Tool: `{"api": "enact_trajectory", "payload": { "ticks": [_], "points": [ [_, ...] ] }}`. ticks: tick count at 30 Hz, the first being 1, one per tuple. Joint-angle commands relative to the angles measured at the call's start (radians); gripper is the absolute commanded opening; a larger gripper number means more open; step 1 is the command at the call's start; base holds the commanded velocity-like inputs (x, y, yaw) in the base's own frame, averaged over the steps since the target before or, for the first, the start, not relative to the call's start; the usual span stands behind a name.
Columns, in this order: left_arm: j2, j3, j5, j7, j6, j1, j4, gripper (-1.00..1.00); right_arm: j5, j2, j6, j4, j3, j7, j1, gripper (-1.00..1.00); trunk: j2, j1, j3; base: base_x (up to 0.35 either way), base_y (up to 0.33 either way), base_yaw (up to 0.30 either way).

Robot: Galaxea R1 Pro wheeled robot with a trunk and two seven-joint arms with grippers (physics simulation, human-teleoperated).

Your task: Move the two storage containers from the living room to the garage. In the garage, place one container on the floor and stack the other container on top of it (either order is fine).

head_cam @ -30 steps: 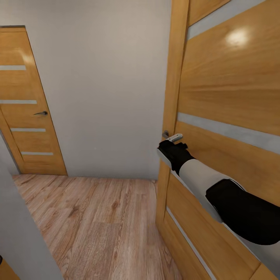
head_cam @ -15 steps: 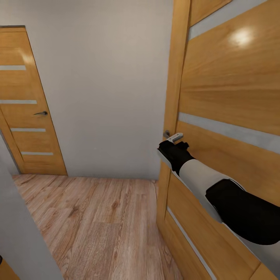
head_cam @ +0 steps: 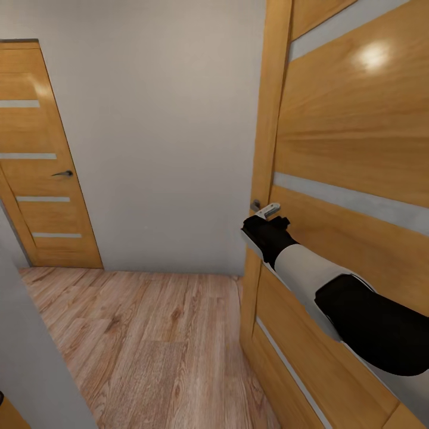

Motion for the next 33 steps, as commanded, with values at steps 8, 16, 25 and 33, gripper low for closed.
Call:
{"api": "enact_trajectory", "payload": {
  "ticks": [8, 16, 25, 33],
  "points": [
    [0.001, 0.001, 0.001, -0.001, -0.001, 0.0, -0.001, 1.0, -0.001, 0.0, 0.004, 0.001, 0.012, -0.009, -0.001, 1.0, 0.0, 0.0, -0.001, 0.0, 0.0, 0.0],
    [0.002, 0.0, 0.001, -0.001, -0.001, 0.0, -0.001, 1.0, 0.0, 0.0, -0.002, 0.0, 0.012, -0.008, -0.001, 1.0, 0.0, 0.0, -0.001, 0.0, 0.0, 0.0],
    [0.003, 0.001, 0.001, -0.001, -0.001, 0.0, -0.001, 1.0, 0.003, 0.0, 0.006, -0.002, 0.011, -0.007, -0.002, 1.0, 0.0, 0.0, -0.001, 0.0, 0.0, 0.0],
    [0.004, 0.001, 0.001, -0.001, -0.001, 0.0, -0.001, 1.0, 0.003, 0.0, 0.009, -0.011, 0.01, 0.001, -0.003, 1.0, 0.0, 0.0, -0.001, 0.0, 0.0, 0.0]
  ]
}}
